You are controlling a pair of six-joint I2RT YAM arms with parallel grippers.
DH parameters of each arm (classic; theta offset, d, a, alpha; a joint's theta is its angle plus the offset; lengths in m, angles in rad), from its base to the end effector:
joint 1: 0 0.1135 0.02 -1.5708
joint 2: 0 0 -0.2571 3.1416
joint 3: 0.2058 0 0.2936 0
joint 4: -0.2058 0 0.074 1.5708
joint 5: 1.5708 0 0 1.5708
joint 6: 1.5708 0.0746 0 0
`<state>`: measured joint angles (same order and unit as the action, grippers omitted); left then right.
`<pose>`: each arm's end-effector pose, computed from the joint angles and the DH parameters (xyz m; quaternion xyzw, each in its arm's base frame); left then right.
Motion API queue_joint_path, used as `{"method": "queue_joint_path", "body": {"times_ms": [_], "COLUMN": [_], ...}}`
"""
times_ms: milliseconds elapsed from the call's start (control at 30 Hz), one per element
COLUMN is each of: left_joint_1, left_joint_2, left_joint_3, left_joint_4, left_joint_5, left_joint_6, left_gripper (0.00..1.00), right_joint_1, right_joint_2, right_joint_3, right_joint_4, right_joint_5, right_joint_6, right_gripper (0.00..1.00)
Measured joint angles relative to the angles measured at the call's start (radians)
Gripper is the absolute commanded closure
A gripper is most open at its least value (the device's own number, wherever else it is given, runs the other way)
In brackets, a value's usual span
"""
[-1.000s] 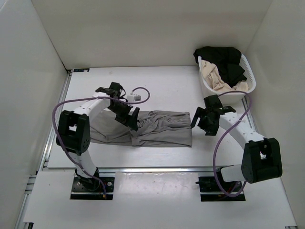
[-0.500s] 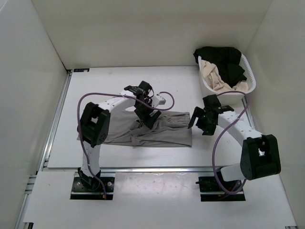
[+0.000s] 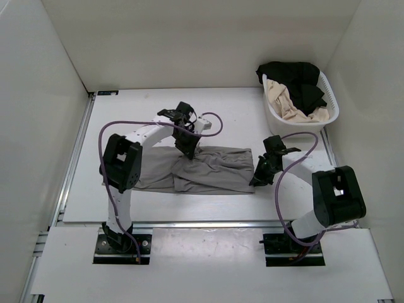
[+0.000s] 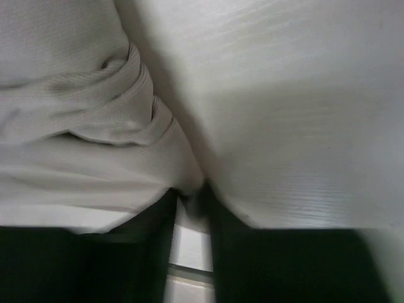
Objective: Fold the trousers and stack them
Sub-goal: Fold the trousers
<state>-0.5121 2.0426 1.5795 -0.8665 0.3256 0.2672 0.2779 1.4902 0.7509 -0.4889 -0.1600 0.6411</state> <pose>0.3852 -0.2439 0.1273 0.3902 0.8988 -0.1742 0.0982 0.2869 0.0942 0.0814 0.1640 0.9685 0.1459 0.1174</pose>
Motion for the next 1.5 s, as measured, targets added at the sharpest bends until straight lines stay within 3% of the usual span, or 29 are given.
{"method": "queue_joint_path", "body": {"times_ms": [100, 300, 367, 400, 433, 467, 533, 700, 933, 1033, 1067, 1100, 1167, 1367, 1500], "left_joint_1": [0.028, 0.081, 0.093, 0.098, 0.101, 0.103, 0.105, 0.107, 0.114, 0.123, 0.129, 0.134, 0.148, 0.237, 0.381], "left_joint_2": [-0.058, -0.127, -0.124, -0.12, -0.113, -0.102, -0.076, -0.047, -0.049, -0.058, -0.063, -0.066, -0.071, -0.116, -0.267], "left_joint_3": [-0.011, -0.086, -0.11, -0.121, -0.129, -0.133, -0.134, -0.133, -0.131, -0.131, -0.131, -0.129, -0.116, -0.023, -0.085], "left_joint_4": [0.01, 0.04, 0.049, 0.051, 0.052, 0.051, 0.056, 0.062, 0.067, 0.066, 0.066, 0.062, 0.047, -0.045, -0.066], "left_joint_5": [0.0, -0.003, -0.004, -0.005, -0.005, -0.004, -0.005, -0.005, -0.005, -0.01, -0.012, -0.013, -0.017, -0.037, -0.139], "left_joint_6": [-0.016, -0.05, -0.055, -0.057, -0.058, -0.058, -0.058, -0.062, -0.066, -0.065, -0.065, -0.062, -0.06, -0.035, -0.005], "left_gripper": [0.86, 0.86, 0.85, 0.84, 0.82, 0.81, 0.78, 0.68, 0.46, 0.29, 0.17, 0.07, 0.0, 0.0, 0.0], "right_joint_1": [0.0, -0.003, -0.003, -0.003, -0.003, -0.003, -0.003, -0.004, -0.004, -0.005, -0.006, -0.008, -0.009, -0.011, -0.038], "right_joint_2": [0.028, 0.028, 0.028, 0.027, 0.027, 0.028, 0.025, 0.055, 0.247, 0.274, 0.283, 0.29, 0.297, 0.297, 0.293], "right_joint_3": [0.014, 0.026, 0.026, 0.026, 0.027, 0.03, 0.058, 0.15, 0.265, 0.274, 0.274, 0.274, 0.274, 0.351, 0.453], "right_joint_4": [0.01, 0.018, 0.018, 0.018, 0.017, 0.016, 0.011, 0.022, 0.06, 0.049, 0.044, 0.04, 0.032, -0.077, -0.17], "right_joint_5": [-0.012, -0.011, -0.016, -0.022, -0.025, -0.028, -0.043, -0.056, -0.103, -0.134, -0.14, -0.152, -0.157, -0.126, -0.073], "right_joint_6": [0.006, 0.001, -0.006, -0.018, -0.024, -0.036, -0.061, -0.106, -0.129, -0.132, -0.133, -0.137, -0.134, -0.147, -0.156], "right_gripper": [1.0, 1.0, 0.76, 0.56, 0.27, 0.2, 0.16, 0.16, 0.42, 0.68, 0.84, 0.89, 0.97, 1.0, 1.0]}}
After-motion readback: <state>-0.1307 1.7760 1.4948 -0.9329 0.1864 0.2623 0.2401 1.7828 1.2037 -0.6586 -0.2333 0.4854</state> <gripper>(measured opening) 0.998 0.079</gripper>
